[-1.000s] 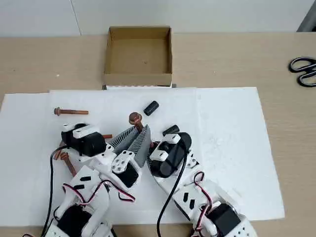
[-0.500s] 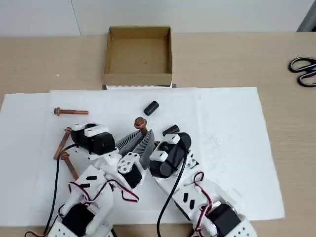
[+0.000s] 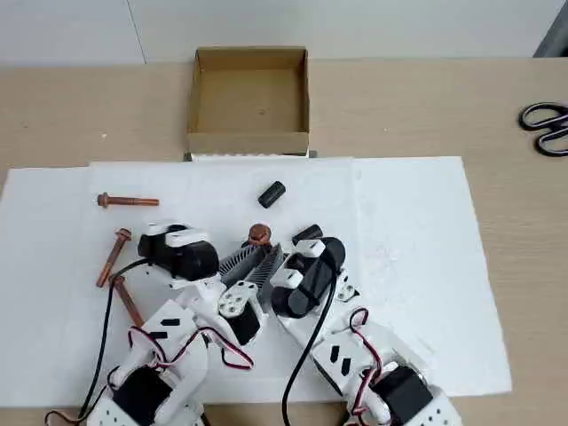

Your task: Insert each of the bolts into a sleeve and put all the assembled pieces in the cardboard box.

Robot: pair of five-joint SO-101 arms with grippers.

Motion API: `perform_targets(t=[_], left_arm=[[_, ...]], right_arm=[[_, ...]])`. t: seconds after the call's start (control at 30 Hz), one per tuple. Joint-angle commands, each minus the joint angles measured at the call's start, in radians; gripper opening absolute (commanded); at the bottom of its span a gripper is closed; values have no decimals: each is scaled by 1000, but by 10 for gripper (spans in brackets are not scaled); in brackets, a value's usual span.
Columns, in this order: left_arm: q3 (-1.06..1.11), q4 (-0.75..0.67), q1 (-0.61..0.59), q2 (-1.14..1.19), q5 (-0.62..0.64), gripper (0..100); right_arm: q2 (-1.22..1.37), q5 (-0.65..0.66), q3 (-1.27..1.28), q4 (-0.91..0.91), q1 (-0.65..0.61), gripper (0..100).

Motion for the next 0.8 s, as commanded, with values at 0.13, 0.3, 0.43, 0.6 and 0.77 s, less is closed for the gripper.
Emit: perform_targets(t=[0.13, 0.3, 0.43, 0.6, 0.77], left_arm=[[-8, 5, 54, -8, -54, 6], [-4, 107, 84, -8, -75, 6], [-2, 169, 84, -8, -80, 6], [4, 176, 84, -8, -80, 6], [13, 173, 81, -9, -80, 8]], right_arm=[[-12, 9, -44, -28, -5, 3], [-12, 9, -44, -30, -5, 3], [-12, 9, -44, -30, -5, 3], [-12, 9, -44, -30, -5, 3], [-12, 9, -44, -30, -5, 3]])
